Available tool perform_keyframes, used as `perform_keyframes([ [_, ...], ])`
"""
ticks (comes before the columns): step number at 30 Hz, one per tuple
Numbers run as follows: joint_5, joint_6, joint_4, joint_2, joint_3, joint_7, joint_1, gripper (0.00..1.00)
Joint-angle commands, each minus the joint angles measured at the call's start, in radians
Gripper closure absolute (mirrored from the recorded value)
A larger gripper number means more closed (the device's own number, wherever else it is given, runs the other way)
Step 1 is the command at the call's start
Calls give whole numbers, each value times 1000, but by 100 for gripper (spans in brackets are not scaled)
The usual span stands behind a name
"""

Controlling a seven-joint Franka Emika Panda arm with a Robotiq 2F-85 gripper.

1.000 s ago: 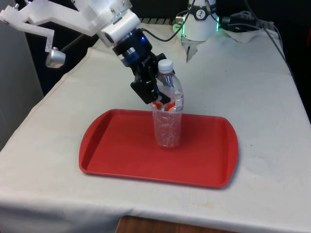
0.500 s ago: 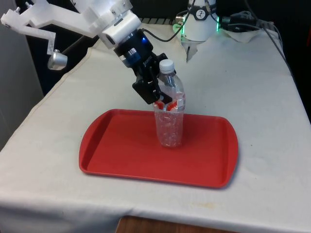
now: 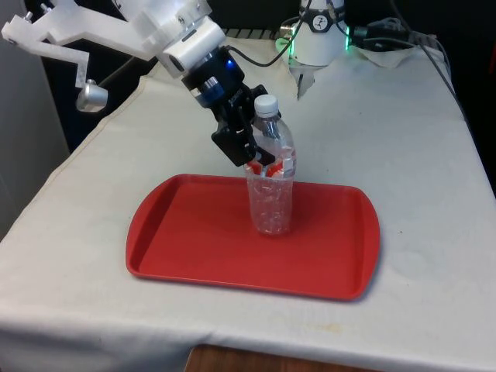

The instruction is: Place the bottle upright on the tray.

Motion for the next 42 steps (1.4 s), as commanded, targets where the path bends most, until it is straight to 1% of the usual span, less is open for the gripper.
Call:
perform_keyframes([
  [1, 0, 0, 1, 0, 0, 1, -1, 67],
  [4, 0, -1, 0, 0, 0, 0, 0, 67],
  [13, 10, -8, 0, 3, 2, -4, -4, 67],
  [14, 8, -9, -3, 0, 0, -3, -1, 67],
  [15, 11, -8, -1, 4, 2, -5, -4, 67],
  [21, 13, -9, -4, 6, 0, -7, -1, 67],
  [42, 13, -11, -8, 8, 0, -9, -1, 67],
])
